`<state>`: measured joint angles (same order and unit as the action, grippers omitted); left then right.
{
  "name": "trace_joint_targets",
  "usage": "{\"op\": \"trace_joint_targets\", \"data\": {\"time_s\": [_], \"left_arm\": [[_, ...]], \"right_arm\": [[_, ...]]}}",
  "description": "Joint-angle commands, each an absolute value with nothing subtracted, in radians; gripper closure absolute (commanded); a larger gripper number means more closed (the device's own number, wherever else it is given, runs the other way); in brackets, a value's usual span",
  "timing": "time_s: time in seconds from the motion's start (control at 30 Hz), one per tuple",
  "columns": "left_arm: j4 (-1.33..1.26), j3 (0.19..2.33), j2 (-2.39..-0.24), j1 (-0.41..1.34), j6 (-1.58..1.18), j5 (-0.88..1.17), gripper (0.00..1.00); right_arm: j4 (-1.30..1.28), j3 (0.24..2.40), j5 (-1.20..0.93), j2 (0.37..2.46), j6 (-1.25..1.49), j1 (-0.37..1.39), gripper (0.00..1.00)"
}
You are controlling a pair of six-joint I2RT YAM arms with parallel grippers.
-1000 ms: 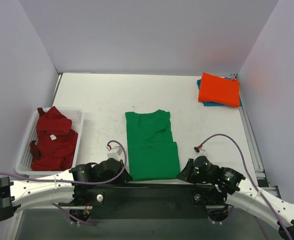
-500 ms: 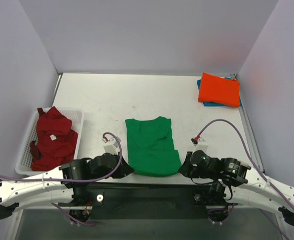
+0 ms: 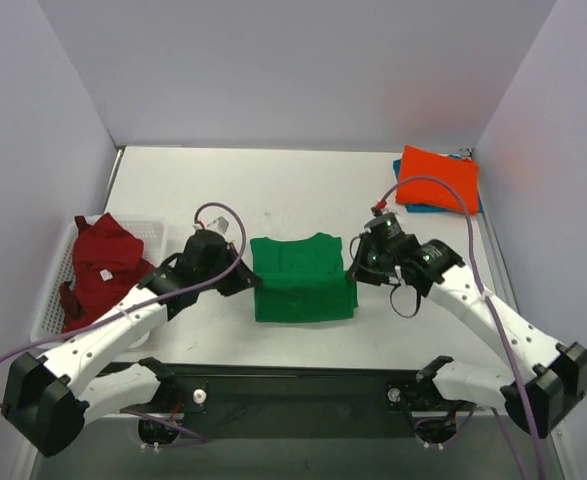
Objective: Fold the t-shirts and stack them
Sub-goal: Fold the long partially folded tshirt into a neat square
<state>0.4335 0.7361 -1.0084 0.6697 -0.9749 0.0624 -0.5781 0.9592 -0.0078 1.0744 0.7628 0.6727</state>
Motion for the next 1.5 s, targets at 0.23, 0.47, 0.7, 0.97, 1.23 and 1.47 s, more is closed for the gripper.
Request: {"op": "trace_joint_targets", "data": {"time_s": [0.23,0.47,0.7,0.97,1.23,1.47], "left_arm": [[0.201,0.983,-1.397,0.402,-0.904,0.264,1.0],[0.112,1.156,-1.728,0.287,-0.887,0.337,1.0],[-0.023,1.27,-1.894,0.221,-0.865,0.422,0.43],[0.179,1.269,-1.746,0.224,-0.77,0.287,0.32],[0.241,1.247,-1.73,0.368,-0.726,0.144,0.7],[0.218,1.333,-1.882,0.362,-0.706,0.183,0.82]], "right_arm": [[-0.466,1.328,-0.307,1.555,0.569,0.397,1.0],[-0.457,1.63,-0.4,1.937,0.529,0.31,0.99],[-0.456,1.819,-0.417,2.161,0.483,0.252,0.57],[-0.376,1.598,-0.423,1.995,0.394,0.216,0.36],[-0.186,1.322,-0.477,1.876,0.426,0.222,0.36],[-0.17,1.259,-0.448,1.816,0.469,0.273,0.52]]}}
